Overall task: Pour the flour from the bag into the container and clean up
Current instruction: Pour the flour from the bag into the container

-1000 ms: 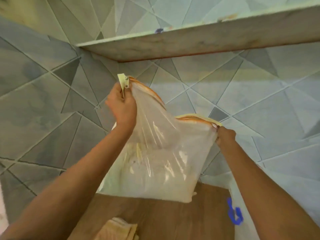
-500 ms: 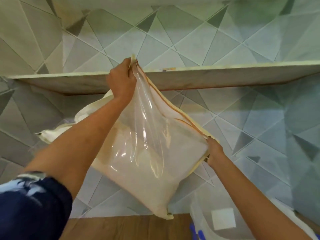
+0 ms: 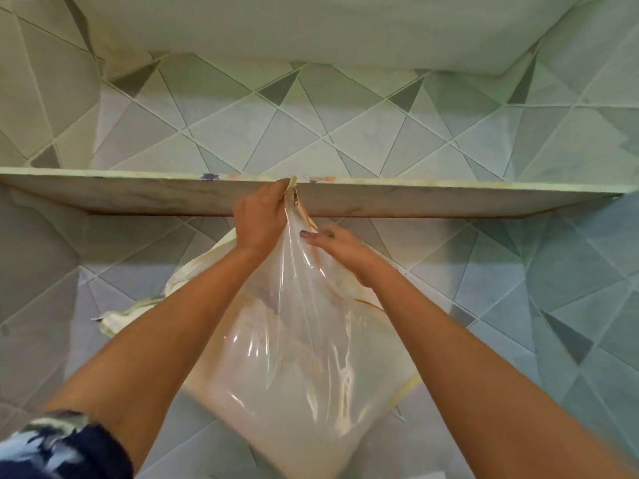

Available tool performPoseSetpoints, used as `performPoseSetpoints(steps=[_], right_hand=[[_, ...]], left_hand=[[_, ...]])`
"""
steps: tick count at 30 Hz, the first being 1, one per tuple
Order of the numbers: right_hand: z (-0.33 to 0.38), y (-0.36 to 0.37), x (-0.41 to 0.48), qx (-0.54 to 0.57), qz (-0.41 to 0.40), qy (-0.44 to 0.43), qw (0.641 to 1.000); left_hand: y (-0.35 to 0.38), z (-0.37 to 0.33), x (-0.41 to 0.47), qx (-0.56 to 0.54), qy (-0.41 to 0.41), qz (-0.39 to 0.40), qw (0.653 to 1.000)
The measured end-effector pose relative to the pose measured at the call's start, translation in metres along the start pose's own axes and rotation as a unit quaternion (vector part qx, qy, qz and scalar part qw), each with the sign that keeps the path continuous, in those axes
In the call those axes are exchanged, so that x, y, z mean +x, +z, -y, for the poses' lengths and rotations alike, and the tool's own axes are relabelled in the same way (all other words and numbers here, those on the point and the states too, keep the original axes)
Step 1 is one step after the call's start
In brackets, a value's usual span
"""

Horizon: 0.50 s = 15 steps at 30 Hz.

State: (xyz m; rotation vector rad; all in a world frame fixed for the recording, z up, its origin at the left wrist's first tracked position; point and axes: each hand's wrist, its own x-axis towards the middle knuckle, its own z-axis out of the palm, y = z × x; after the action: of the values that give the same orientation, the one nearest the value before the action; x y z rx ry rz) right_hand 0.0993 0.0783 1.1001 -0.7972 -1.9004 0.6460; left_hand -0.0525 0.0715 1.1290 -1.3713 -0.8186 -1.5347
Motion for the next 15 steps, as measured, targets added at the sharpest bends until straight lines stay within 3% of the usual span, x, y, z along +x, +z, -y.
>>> performPoseSetpoints(steps=[3, 5, 10, 15], right_hand=[[0.002, 0.012, 0.013, 0.032, 0.011, -0.022, 0.999], [0.002, 0.019, 0.020, 0.058, -0.027, -0.044, 0.997], [0.002, 0.048, 0.036, -0.066, -0.186, -0.076, 0.977], [0.020, 0.064, 0.042, -0.128, -0.244, -0.139, 0.951]], left_hand=[[0.001, 0.004, -0.002, -0.008, -0.015, -0.001, 1.000], [0.003, 0.011, -0.003, 0.003, -0.031, 0.013, 0.999], [-0.010, 0.023, -0.001, 0.000, -0.144, 0.056, 0.988], [-0.067, 0.055, -0.010, 0.061, -0.264, 0.097, 0.958]])
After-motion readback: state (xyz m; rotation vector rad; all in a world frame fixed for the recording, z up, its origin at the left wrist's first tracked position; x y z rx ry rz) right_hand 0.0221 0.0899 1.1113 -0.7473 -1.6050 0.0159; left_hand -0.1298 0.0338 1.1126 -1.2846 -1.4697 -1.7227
